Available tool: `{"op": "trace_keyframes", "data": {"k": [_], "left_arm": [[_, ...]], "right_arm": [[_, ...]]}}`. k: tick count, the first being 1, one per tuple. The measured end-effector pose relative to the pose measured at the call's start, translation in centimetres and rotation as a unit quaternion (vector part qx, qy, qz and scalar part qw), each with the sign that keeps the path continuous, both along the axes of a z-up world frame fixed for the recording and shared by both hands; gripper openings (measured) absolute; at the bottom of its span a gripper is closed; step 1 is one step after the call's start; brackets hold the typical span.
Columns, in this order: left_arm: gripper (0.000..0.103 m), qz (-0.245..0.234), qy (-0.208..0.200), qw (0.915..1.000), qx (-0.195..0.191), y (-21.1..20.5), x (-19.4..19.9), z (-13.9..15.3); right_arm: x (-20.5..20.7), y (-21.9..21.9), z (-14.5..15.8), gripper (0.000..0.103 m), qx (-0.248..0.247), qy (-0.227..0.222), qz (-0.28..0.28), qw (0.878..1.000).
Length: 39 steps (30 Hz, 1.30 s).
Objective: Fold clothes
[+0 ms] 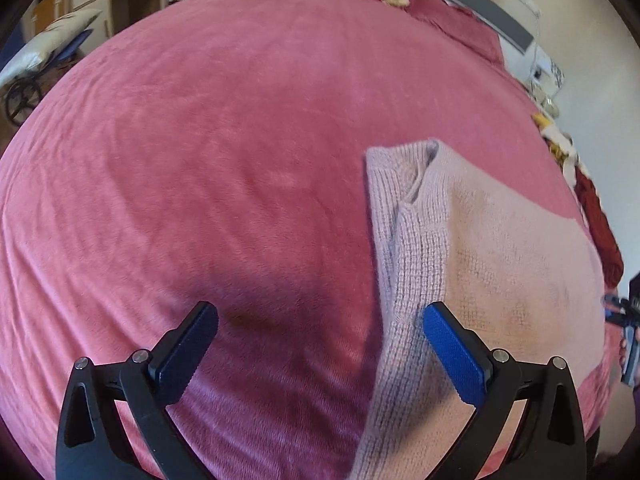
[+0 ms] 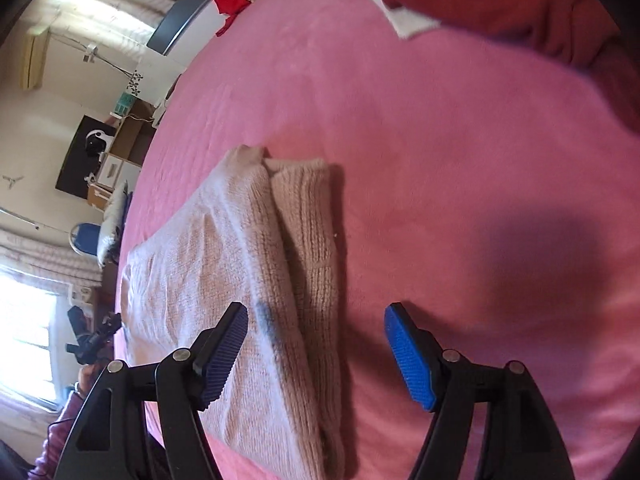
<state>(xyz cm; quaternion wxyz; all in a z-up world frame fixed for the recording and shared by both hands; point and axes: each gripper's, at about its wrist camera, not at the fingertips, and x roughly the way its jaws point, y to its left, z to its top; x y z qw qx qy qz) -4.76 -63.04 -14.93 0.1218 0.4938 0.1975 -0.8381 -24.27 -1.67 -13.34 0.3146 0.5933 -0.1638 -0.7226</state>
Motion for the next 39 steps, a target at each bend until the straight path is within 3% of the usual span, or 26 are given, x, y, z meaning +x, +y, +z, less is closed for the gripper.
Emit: {"op": "trace_keyframes", "data": {"k": [3,9,13,15,18,21,25,27,33,39], "left_arm": [[0.103,-0.021,-0.011,0.9996,-0.016,0.4,-0.8,-0.2],[0.103,-0.047,0.009,0.9988,0.000,0.6,-1.9,0.1],[0.103,-0.028,0.017,0.9992,-0.022,-0.7,-1.4,0.6],[0.103,-0.014,0.044,0.9986,-0.026,-1.2,-0.7,1.4],[0.103,-0.016,0.074,0.9967,0.029,-1.5,-0.2,1.5],[0.103,-0.046,0.073,0.9954,0.042,-0.9,-0.8,1.2],[0.103,-0.108,0.051,0.9928,0.010,1.3,-1.6,0.8],[0.103,-0.131,0.053,0.9898,0.017,2.2,-1.7,1.0],[0.103,-0.159,0.056,0.9843,0.051,2.7,-3.3,0.7],[0.103,-0.159,0.050,0.9852,0.039,2.9,-4.2,-0.8]], "right_arm": [[-0.1,-0.4,-0.2,0.075,-0.011,0.008,0.004,1.000],[0.0,-1.3,0.1,0.075,-0.014,0.025,0.029,0.999],[0.0,-1.1,0.3,0.075,-0.021,0.024,0.024,0.999],[0.0,-1.0,0.3,0.075,-0.027,0.024,0.021,0.999],[0.1,-1.1,0.3,0.075,-0.039,0.023,0.025,0.999],[-0.1,-1.6,0.2,0.075,-0.050,0.019,0.033,0.998],[-0.3,-2.0,0.2,0.075,-0.044,0.016,0.045,0.998],[-0.5,-2.1,0.2,0.075,-0.045,0.014,0.047,0.998],[-1.1,-1.3,-0.4,0.075,-0.068,0.002,0.052,0.996],[-1.5,-0.8,-1.2,0.077,-0.092,-0.007,0.058,0.994]]}}
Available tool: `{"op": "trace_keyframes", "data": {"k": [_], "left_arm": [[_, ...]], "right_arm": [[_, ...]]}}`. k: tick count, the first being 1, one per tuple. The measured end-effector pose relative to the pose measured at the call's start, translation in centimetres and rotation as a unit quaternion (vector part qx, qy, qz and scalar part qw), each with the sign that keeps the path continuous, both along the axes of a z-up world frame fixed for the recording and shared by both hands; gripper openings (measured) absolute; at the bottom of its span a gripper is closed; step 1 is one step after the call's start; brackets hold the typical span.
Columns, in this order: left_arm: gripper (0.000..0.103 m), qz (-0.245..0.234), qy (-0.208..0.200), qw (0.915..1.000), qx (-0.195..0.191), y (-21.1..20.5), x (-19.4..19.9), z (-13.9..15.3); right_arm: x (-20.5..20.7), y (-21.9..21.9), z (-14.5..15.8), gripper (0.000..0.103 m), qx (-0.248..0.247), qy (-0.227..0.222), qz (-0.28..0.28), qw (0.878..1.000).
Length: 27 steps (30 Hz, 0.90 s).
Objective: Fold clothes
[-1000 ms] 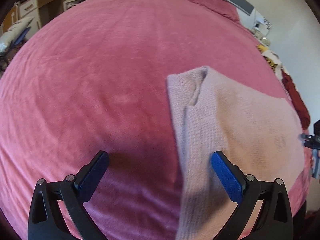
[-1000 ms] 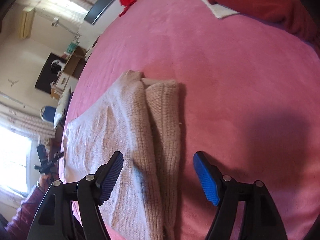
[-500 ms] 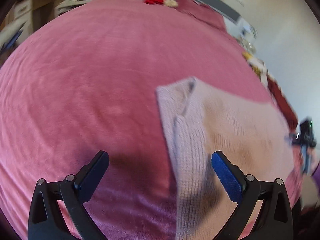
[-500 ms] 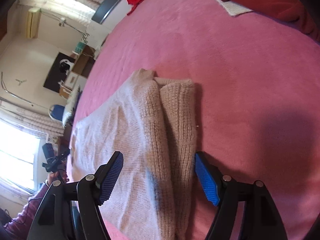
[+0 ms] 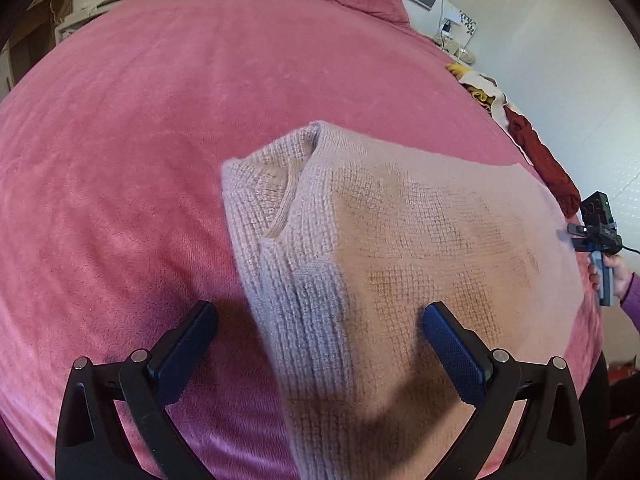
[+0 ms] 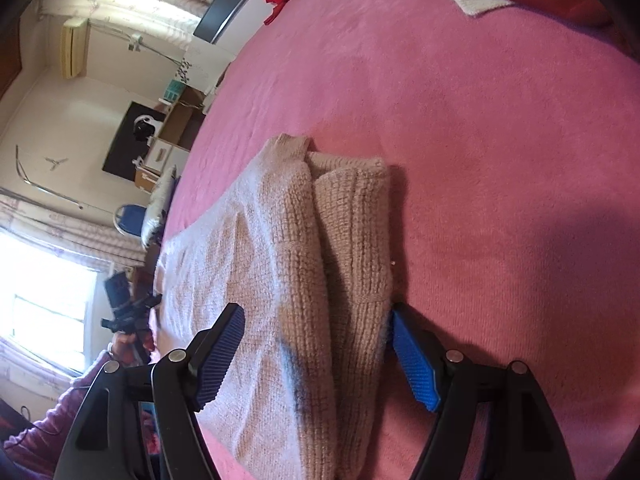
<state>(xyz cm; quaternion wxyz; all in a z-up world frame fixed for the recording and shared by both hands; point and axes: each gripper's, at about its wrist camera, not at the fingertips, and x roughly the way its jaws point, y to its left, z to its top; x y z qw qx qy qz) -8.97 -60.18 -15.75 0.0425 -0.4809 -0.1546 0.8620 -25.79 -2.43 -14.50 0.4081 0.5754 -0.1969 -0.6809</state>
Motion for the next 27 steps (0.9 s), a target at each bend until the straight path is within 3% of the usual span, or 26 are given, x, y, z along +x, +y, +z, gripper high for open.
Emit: {"op": "trace_keyframes", "data": {"k": [3,6,9,14,18,19,24,27], "left_arm": [[0.103,-0.015,0.012,0.9997,0.013,0.4,0.0,0.0],[0.103,-0.039,0.013,0.9959,0.080,0.6,-0.2,0.1],[0.103,-0.052,-0.002,0.9953,0.082,1.0,-1.0,0.0],[0.103,-0.042,-0.024,0.9916,0.120,0.3,-1.8,-0.2],[0.103,-0.060,-0.040,0.9906,0.117,0.8,-2.3,-0.4],[0.103,-0.068,-0.036,0.9909,0.110,1.6,-2.7,-0.5],[0.103,-0.095,-0.014,0.9931,0.067,3.3,-2.4,-1.1],[0.103,-0.086,-0.001,0.9950,0.052,3.7,-1.9,-1.2]], "right_arm": [[0.0,0.2,-0.1,0.078,-0.009,-0.003,0.005,1.000],[-0.1,0.0,0.0,0.078,-0.015,0.000,0.023,1.000],[-0.3,0.0,0.0,0.078,-0.024,-0.010,0.036,0.999],[0.3,-1.0,0.2,0.077,-0.008,-0.002,0.086,0.996],[0.2,-1.3,0.0,0.076,-0.011,-0.013,0.084,0.996],[0.3,-1.7,0.1,0.074,-0.012,-0.011,0.089,0.996],[0.8,-3.3,-0.5,0.036,0.005,0.008,0.104,0.995],[0.3,-2.9,-1.0,0.030,-0.002,-0.002,0.094,0.996]]}}
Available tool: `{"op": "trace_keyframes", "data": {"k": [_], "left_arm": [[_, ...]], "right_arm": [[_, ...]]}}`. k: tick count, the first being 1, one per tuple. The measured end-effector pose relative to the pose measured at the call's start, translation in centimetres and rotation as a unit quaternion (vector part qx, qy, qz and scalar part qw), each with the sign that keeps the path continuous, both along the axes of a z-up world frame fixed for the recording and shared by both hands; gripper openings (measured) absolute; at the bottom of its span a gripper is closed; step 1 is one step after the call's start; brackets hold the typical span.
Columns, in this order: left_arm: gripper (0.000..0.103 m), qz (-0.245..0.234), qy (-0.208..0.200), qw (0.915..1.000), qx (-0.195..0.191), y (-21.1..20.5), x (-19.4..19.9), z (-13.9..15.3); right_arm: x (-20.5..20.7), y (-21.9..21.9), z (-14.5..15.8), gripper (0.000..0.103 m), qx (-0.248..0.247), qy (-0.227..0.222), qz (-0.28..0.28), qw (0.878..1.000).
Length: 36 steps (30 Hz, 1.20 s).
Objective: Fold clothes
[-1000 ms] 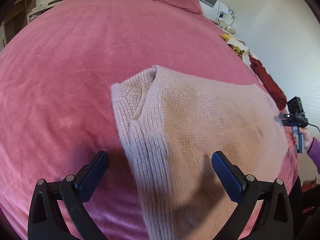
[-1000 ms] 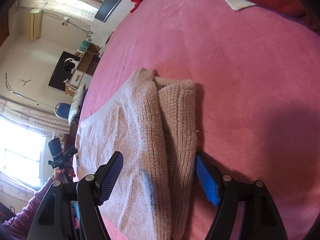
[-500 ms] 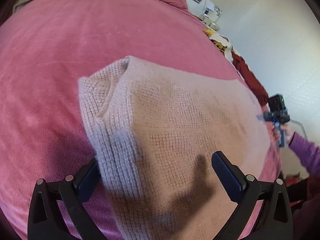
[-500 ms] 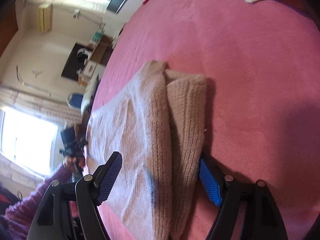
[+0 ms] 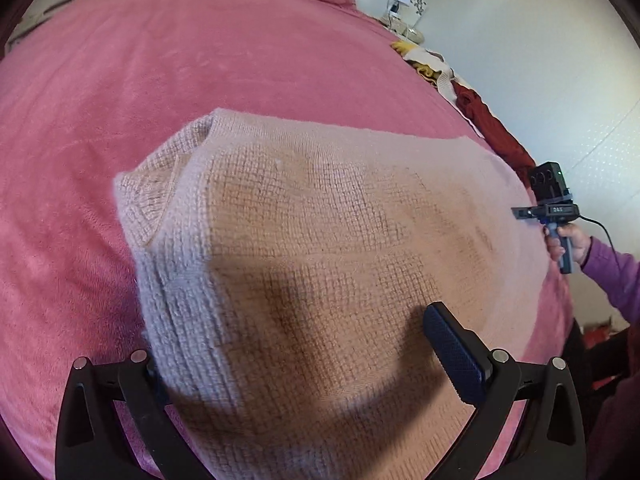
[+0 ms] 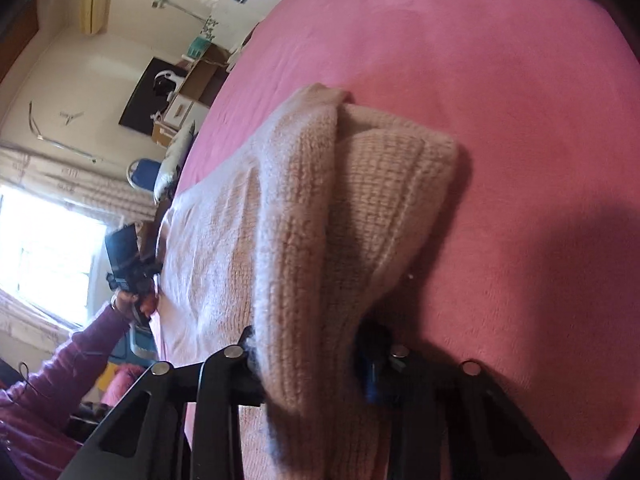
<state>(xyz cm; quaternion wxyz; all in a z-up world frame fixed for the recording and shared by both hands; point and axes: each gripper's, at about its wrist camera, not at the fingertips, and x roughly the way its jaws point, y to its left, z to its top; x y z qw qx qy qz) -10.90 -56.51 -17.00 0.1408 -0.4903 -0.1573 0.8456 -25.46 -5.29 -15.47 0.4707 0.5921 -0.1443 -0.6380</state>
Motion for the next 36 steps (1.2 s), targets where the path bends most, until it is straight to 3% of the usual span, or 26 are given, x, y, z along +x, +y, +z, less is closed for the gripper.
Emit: {"op": "trace_keyframes", "data": {"k": [3,5,6,9,13,19,23,30,36], "left_arm": [[0.102,0.028,0.010,0.9995,0.013,-0.7,0.4,0.2],[0.077,0.062,0.014,0.9980,0.008,-1.5,0.7,0.3],[0.050,0.081,0.014,0.9966,0.005,-2.0,0.8,0.3],[0.033,0.105,0.006,0.9937,0.040,-3.4,1.2,0.3],[0.026,0.114,-0.005,0.9924,0.047,-3.1,0.8,0.6],[0.024,0.155,-0.015,0.9875,0.025,-2.0,0.8,1.2],[0.022,0.182,-0.007,0.9829,0.024,-1.7,1.5,1.8],[0.022,0.176,0.028,0.9837,0.024,-1.2,4.7,6.2],[0.022,0.180,0.061,0.9814,0.025,-0.2,9.6,10.1]], "right_arm": [[0.0,0.0,-0.2,0.030,0.002,-0.003,-0.003,1.000],[0.0,-0.1,-0.2,0.029,0.005,-0.010,-0.009,1.000],[0.0,-0.1,-0.2,0.029,0.007,-0.014,-0.013,1.000],[0.0,-0.1,-0.2,0.028,0.011,-0.026,-0.027,0.999],[0.2,-0.2,0.0,0.028,0.025,-0.030,-0.048,0.998],[1.2,-1.6,0.9,0.022,0.076,-0.006,-0.059,0.995],[1.5,-1.5,1.7,0.019,0.086,-0.013,-0.091,0.992],[2.3,-1.2,6.6,0.018,0.040,0.006,-0.111,0.993],[3.9,-4.1,11.8,0.018,0.022,0.035,-0.086,0.995]]}}
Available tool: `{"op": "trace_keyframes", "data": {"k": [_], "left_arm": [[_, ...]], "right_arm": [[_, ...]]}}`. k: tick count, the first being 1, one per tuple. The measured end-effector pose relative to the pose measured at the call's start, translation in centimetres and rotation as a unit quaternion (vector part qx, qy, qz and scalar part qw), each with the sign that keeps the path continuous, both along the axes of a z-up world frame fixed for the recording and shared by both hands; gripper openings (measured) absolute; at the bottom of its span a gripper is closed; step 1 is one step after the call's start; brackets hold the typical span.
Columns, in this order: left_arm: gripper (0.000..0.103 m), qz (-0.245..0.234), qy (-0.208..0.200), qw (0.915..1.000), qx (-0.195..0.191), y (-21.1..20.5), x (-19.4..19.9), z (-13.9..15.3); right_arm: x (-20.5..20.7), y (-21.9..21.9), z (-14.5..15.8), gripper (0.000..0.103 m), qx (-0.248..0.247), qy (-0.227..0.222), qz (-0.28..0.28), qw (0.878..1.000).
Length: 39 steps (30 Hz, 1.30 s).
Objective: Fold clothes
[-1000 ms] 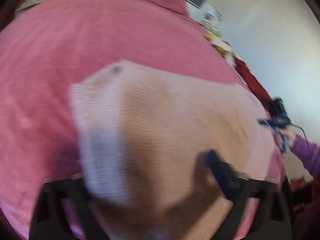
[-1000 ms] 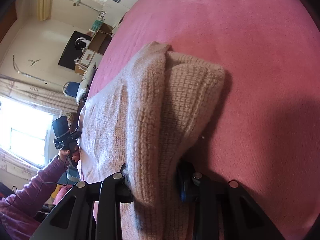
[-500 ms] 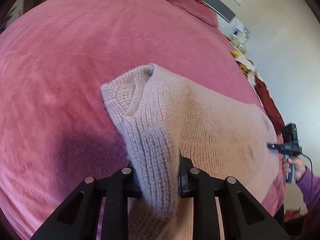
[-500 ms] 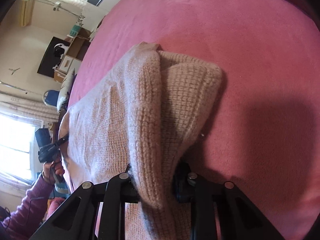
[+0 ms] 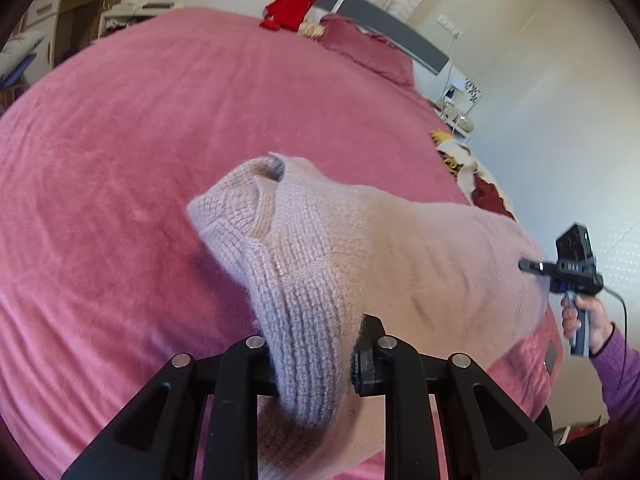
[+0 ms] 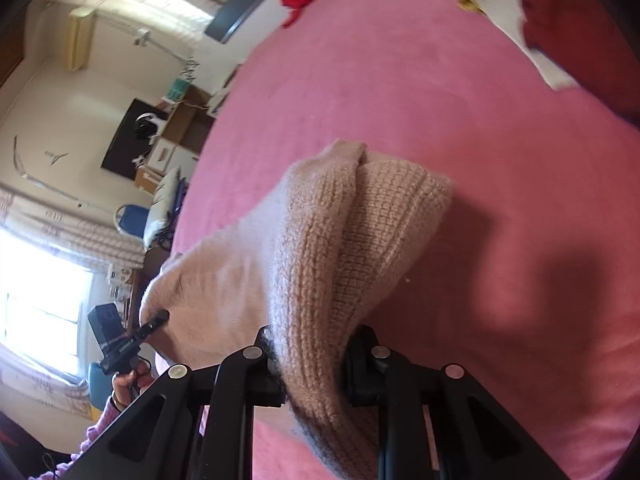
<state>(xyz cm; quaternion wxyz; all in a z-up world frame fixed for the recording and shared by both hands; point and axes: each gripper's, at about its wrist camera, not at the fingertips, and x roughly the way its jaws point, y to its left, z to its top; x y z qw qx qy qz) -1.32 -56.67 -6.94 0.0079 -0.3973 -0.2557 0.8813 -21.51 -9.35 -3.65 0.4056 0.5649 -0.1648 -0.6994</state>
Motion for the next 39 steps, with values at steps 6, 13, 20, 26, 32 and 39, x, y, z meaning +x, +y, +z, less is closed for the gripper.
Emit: {"op": "trace_keyframes", "data": {"k": [6,13,20,26,32,39], "left_arm": [[0.022,0.065,0.041,0.9971,-0.002,-1.2,8.6,3.2],[0.022,0.211,0.060,0.9752,-0.030,-5.2,20.8,3.2],[0.022,0.333,0.023,0.9425,-0.023,-9.5,26.4,-3.1],[0.024,0.399,-0.001,0.9170,0.004,-9.9,27.9,-9.2],[0.039,0.441,-0.001,0.8971,0.029,-9.7,28.3,-12.6],[0.042,0.472,0.034,0.8772,0.080,-9.3,31.0,-12.9]], "right_arm": [[1.7,-7.7,5.6,0.018,0.001,0.041,0.064,0.997],[4.2,-22.8,7.3,0.018,-0.006,0.057,0.154,0.986],[7.3,-39.1,2.2,0.018,0.018,0.042,0.229,0.972],[7.3,-47.7,-1.7,0.018,0.059,0.054,0.245,0.966],[4.6,-49.6,-6.0,0.026,0.122,0.054,0.226,0.965],[1.6,-44.6,-4.6,0.036,0.068,0.036,0.209,0.975]]}}
